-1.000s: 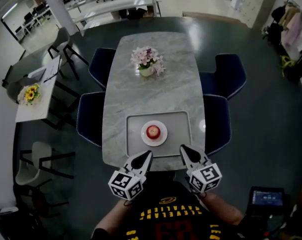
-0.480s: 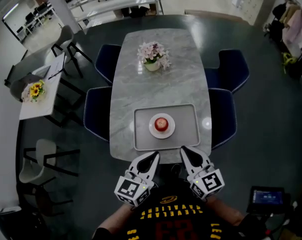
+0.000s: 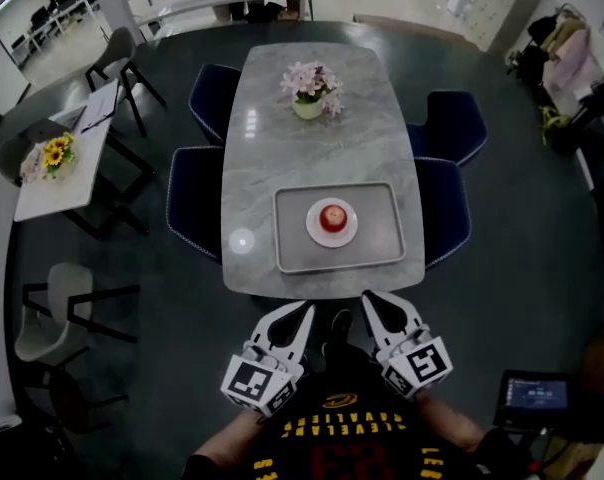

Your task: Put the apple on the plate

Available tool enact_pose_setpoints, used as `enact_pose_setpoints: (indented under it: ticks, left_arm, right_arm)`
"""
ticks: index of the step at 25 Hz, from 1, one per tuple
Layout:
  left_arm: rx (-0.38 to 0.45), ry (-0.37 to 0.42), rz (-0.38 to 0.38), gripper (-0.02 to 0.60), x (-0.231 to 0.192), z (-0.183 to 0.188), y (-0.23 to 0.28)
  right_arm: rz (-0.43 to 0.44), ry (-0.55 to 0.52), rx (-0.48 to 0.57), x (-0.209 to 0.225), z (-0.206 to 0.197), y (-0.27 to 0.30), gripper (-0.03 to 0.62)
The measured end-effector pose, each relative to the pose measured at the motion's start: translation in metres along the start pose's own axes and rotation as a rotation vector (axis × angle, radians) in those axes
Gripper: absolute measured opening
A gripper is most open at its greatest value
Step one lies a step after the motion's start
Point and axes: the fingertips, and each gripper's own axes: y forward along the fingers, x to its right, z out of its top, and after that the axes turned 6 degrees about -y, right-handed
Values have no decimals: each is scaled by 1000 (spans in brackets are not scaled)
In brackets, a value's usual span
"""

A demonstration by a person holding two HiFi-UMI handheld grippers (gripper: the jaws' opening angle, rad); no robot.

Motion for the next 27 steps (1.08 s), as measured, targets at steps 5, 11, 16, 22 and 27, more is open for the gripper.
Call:
enact_pose_setpoints:
  ticks: [5,11,16,22,27]
  left_arm:
    - [31,-6,-47,0,12,14,-19]
    - [76,66,-69,0,41,29,-23]
    - [77,97,-56,0,77,22,-17]
    - [62,152,-22,0,101,20,-11]
    - [59,164,-7,0,118,13,-12]
  right_arm:
    - [2,-97,20,-34,18,-18,6]
    - [11,-122,99,-42,43,-35,6]
    - [28,-131,140,-28,50,-61,6]
    - [44,-126,143,-12,43,-80,6]
    - [36,-131,141,-5,46,-95,6]
